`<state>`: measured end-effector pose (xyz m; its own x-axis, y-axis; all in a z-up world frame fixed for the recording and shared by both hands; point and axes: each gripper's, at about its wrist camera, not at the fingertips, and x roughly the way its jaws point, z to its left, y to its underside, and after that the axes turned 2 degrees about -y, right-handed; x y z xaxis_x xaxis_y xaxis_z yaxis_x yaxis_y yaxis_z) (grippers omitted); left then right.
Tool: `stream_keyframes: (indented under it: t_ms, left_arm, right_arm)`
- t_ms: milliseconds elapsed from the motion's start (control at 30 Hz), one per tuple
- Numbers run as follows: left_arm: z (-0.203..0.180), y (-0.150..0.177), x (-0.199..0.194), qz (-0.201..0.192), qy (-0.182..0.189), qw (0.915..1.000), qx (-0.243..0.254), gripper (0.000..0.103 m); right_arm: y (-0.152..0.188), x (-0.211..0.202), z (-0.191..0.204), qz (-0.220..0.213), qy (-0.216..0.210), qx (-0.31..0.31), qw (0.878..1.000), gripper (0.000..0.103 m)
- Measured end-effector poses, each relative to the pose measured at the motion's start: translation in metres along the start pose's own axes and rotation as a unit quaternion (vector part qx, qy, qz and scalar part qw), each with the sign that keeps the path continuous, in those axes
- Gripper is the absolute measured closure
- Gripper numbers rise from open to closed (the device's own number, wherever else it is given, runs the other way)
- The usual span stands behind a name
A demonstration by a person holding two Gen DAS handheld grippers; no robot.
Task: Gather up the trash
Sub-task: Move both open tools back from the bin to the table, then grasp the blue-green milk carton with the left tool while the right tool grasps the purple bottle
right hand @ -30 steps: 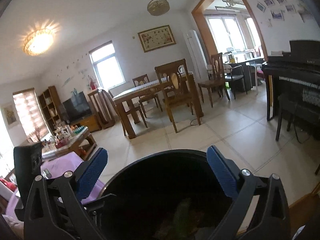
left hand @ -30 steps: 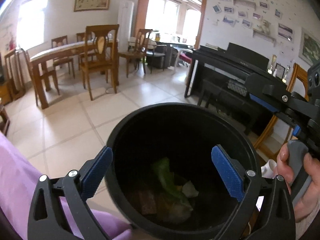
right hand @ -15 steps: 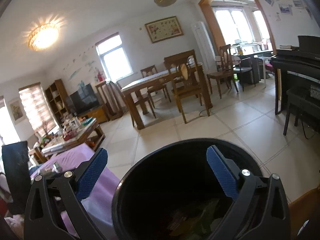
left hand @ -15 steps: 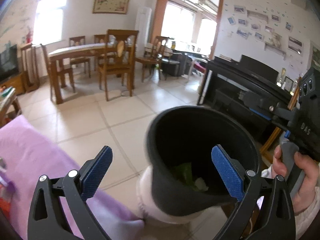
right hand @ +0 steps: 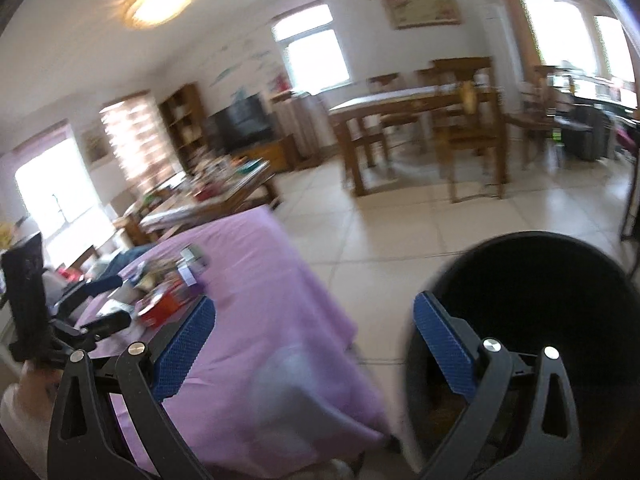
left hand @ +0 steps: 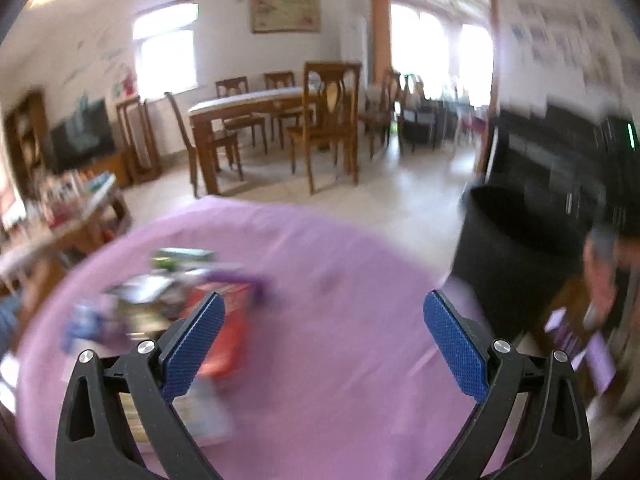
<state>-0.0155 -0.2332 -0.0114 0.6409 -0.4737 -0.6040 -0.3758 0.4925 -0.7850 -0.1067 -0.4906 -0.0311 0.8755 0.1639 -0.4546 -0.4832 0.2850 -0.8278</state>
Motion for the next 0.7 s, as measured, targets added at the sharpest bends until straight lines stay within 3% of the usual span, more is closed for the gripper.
stream_keyframes:
  t_ms: [133, 300, 400, 433, 533, 567, 633, 700]
  left_arm:
    - [0.049, 0.03, -0.015, 0.038, -0.05, 0.9936, 0.094, 0.005]
    - [0.101, 0.051, -0.01, 0.092, -0.008, 0.9893, 0.112, 0.005]
    - [0.118, 0.057, -0.002, 0.104, 0.011, 0.9875, 0.117, 0.006]
    - [0.121, 0.06, -0.002, 0.104, 0.02, 0.9872, 0.119, 0.006]
    - [0.12, 0.064, 0.001, 0.107, 0.043, 0.9855, 0.125, 0.013]
    - [0.106, 0.061, 0.002, 0.11, 0.049, 0.9847, 0.126, 0.02]
    - [0.1, 0.064, 0.004, 0.11, 0.06, 0.9835, 0.131, 0.028]
    - [0.101, 0.065, 0.007, 0.109, 0.06, 0.984, 0.127, 0.031]
  right_arm:
    - [-0.002, 0.035, 0.037, 0.042, -0.057, -0.02, 0.997, 0.005]
    - [-0.007, 0.093, 0.089, 0.102, -0.102, -0.074, 0.987, 0.007]
    - [-0.011, 0.127, 0.111, 0.136, -0.115, -0.09, 0.98, 0.035]
    - [-0.014, 0.137, 0.115, 0.144, -0.115, -0.091, 0.979, 0.041]
    - [-0.019, 0.167, 0.126, 0.161, -0.093, -0.111, 0.976, 0.042]
    - [-0.02, 0.178, 0.129, 0.169, -0.09, -0.122, 0.974, 0.042]
    - [-0.02, 0.197, 0.135, 0.186, -0.077, -0.138, 0.97, 0.051]
    - [-0.019, 0.207, 0.137, 0.187, -0.074, -0.148, 0.968, 0.053]
